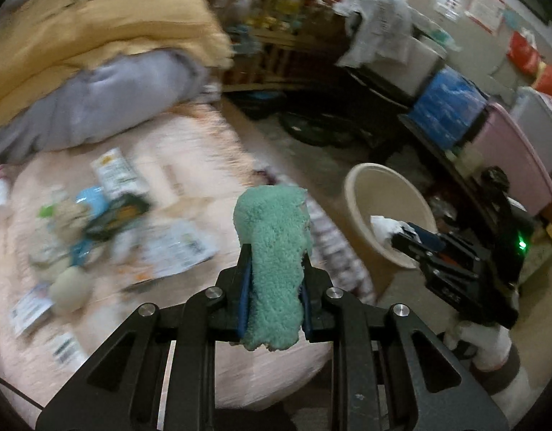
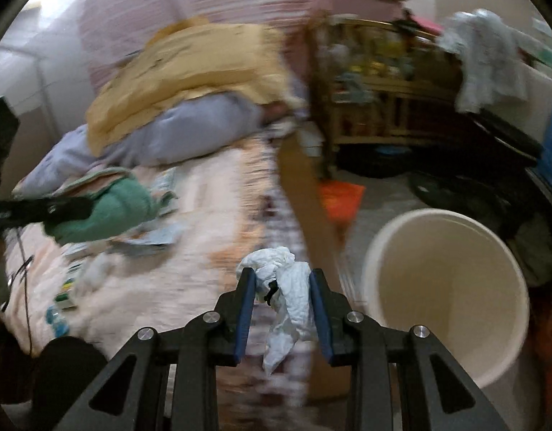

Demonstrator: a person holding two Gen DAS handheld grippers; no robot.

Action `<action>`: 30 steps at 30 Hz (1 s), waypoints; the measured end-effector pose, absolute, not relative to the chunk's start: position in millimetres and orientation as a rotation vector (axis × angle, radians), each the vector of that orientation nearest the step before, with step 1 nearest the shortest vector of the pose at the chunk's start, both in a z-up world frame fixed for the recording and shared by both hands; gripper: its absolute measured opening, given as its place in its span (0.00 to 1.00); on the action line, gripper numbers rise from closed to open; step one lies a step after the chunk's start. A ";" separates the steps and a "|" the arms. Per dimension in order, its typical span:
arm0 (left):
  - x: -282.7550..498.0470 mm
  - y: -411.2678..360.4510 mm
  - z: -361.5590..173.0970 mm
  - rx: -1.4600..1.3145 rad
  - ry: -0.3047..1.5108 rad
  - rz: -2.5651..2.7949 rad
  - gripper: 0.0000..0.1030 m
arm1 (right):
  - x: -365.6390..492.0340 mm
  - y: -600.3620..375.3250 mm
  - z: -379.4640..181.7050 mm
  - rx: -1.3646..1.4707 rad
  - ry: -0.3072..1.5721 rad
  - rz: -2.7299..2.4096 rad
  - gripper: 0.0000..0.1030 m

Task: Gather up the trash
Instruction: 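Carry towel and tissue to the cream bucket and open both tools, then move both open tools back over the bed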

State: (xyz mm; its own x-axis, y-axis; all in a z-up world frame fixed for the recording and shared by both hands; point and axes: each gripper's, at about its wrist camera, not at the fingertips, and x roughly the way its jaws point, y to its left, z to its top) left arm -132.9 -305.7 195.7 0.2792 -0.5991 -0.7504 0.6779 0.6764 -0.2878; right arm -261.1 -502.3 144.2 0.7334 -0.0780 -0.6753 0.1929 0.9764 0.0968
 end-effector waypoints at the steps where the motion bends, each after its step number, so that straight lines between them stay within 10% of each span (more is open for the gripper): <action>1: -135.4 -320.6 196.4 0.103 0.959 -0.875 0.19 | -265.3 -516.3 143.5 0.183 0.736 -0.179 0.29; 13: -156.7 -472.7 180.7 0.149 1.000 -1.040 0.19 | -295.0 -631.3 122.0 0.347 0.751 -0.405 0.30; 20: -158.5 -517.4 157.4 0.086 1.035 -1.103 0.32 | -309.8 -659.0 116.5 0.432 0.709 -0.504 0.63; 30: -163.6 -479.0 154.5 0.208 0.978 -0.934 0.32 | -302.1 -650.2 109.3 0.437 0.737 -0.450 0.64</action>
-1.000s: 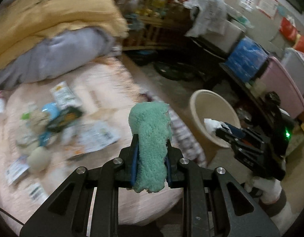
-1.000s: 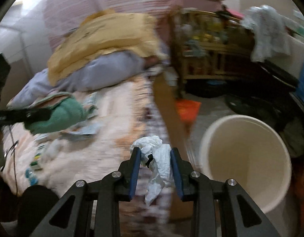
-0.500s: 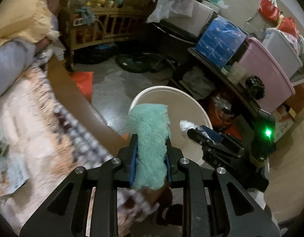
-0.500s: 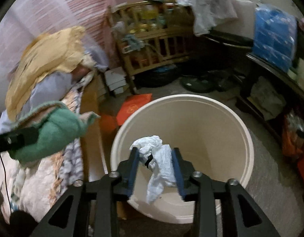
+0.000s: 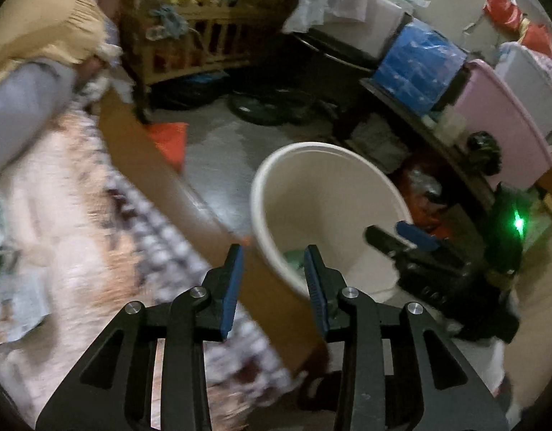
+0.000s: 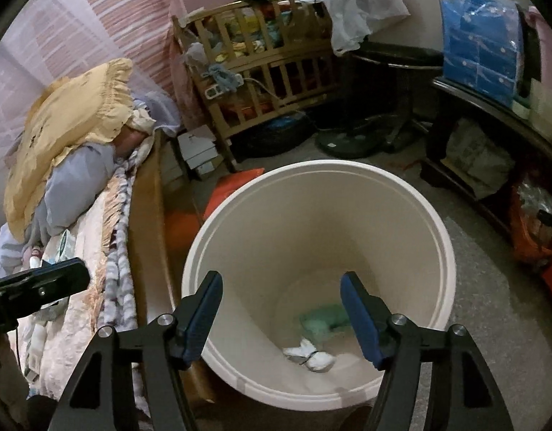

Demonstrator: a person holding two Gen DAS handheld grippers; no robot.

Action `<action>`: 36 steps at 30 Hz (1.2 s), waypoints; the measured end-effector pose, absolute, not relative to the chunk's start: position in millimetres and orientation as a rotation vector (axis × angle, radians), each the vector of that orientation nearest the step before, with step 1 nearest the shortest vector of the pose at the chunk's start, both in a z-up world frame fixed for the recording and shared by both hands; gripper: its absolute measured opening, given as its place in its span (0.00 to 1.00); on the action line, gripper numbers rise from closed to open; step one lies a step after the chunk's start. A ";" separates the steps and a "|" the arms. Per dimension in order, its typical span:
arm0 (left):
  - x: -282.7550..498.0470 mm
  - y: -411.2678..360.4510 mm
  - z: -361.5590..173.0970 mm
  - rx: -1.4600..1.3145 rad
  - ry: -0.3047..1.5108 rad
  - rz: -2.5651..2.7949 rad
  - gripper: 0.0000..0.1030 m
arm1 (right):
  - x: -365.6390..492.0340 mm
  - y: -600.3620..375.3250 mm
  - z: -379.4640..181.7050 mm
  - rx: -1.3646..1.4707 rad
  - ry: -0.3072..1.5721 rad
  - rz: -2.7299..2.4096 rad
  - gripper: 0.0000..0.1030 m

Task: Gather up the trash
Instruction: 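Move both open tools back over the bed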

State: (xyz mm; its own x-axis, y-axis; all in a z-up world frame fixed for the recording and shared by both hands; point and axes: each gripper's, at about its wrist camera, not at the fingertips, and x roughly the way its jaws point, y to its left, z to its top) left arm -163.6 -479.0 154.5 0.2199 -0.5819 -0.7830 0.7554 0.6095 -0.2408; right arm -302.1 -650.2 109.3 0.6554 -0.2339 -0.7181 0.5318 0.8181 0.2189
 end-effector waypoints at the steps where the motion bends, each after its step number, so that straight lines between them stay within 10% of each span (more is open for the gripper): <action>1: -163.5 -471.1 156.3 0.219 0.962 -0.908 0.32 | -300.4 -646.3 109.9 0.431 0.737 -0.442 0.64; 36: -128.3 -196.1 169.7 0.155 0.793 -0.402 0.32 | -192.1 -400.6 147.1 0.206 0.758 0.000 0.76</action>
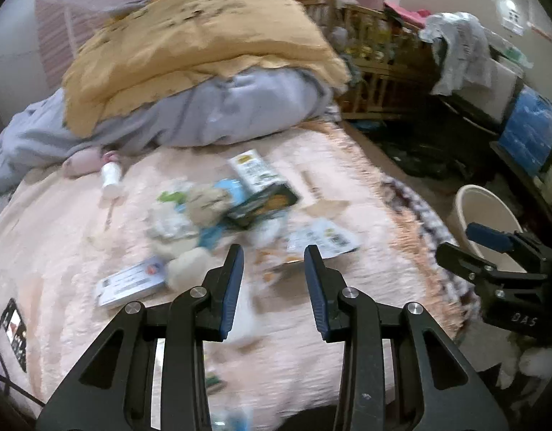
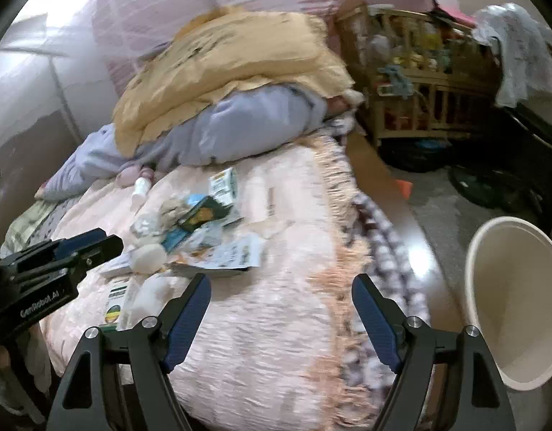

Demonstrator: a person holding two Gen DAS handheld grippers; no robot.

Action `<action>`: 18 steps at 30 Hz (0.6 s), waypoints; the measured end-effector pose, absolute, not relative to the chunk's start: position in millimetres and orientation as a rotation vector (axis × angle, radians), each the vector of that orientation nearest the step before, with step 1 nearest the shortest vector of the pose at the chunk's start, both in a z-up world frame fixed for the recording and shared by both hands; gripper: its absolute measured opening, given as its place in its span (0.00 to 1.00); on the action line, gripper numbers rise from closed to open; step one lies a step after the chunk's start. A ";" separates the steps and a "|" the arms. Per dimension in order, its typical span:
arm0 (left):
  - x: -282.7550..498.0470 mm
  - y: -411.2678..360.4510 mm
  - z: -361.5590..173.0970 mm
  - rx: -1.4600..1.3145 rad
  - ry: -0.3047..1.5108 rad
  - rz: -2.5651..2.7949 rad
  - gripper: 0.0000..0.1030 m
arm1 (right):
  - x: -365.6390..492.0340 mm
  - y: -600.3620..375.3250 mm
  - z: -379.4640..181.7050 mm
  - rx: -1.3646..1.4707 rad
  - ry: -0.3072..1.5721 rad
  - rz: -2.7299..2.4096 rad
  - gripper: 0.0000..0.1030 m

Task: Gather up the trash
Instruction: 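Move both open tools back over the bed, then grasp the blue plastic wrapper with the left tool while the right grasps the foam block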

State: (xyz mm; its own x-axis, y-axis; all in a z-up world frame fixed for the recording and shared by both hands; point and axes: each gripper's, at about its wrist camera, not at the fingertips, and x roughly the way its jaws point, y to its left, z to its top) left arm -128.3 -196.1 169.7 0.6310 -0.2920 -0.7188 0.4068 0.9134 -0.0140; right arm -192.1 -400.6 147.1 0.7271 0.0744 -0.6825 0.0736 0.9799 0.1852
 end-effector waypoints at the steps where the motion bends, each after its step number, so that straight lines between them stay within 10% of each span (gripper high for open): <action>1: -125.3 -187.6 168.6 0.152 0.798 -0.389 0.32 | -189.8 -395.3 146.4 0.199 0.762 0.010 0.76; 18: -134.6 -66.9 144.0 0.079 0.925 -0.299 0.32 | -153.1 -317.7 121.4 0.131 0.867 0.218 0.76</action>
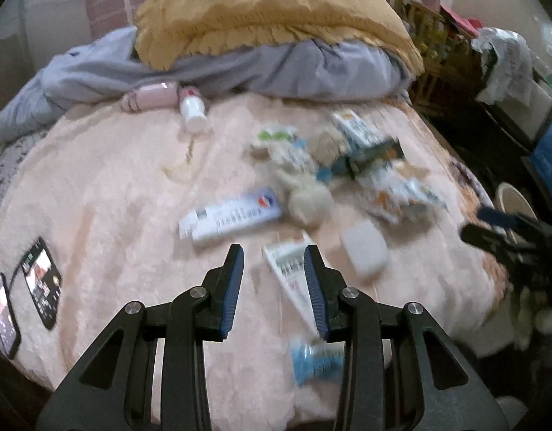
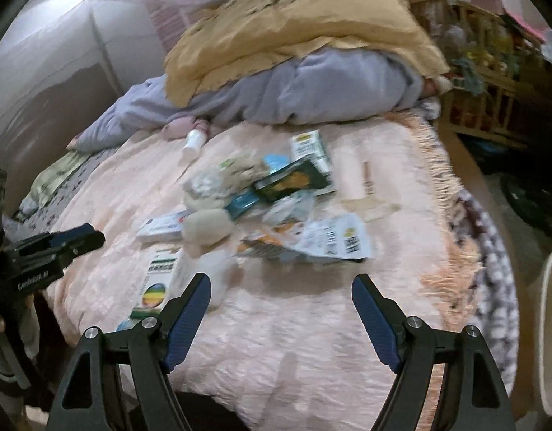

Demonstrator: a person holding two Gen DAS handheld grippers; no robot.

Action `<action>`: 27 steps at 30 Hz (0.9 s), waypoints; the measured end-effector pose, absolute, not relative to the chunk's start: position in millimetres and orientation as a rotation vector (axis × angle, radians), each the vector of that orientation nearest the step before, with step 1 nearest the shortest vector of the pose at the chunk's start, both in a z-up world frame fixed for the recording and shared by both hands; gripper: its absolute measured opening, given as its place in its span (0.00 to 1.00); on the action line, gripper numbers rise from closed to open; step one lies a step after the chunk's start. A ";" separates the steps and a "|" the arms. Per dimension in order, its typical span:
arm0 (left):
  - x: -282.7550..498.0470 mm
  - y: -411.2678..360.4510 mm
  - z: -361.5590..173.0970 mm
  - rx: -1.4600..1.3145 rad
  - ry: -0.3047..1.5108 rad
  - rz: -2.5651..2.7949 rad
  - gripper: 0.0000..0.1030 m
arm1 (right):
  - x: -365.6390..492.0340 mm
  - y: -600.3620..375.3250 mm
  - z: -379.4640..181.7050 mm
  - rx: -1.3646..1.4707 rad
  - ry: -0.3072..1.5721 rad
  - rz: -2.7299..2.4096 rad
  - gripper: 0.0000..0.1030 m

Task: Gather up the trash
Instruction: 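Grasp the blue plastic wrapper with the left tool while the right grasps the foam block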

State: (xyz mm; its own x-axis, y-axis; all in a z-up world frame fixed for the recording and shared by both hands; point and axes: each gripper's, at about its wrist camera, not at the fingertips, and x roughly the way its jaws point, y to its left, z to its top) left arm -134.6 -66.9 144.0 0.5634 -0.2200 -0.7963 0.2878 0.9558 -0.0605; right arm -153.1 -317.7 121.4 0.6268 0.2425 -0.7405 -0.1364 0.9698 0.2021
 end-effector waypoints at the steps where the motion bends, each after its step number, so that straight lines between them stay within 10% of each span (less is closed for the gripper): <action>1: -139.7 -65.2 140.1 0.082 0.940 -0.314 0.32 | -152.8 -312.7 119.7 0.126 0.877 0.239 0.76; 27: -164.6 -56.2 63.9 -0.233 1.132 -0.524 0.42 | -105.2 -241.2 71.0 0.047 1.058 0.407 0.76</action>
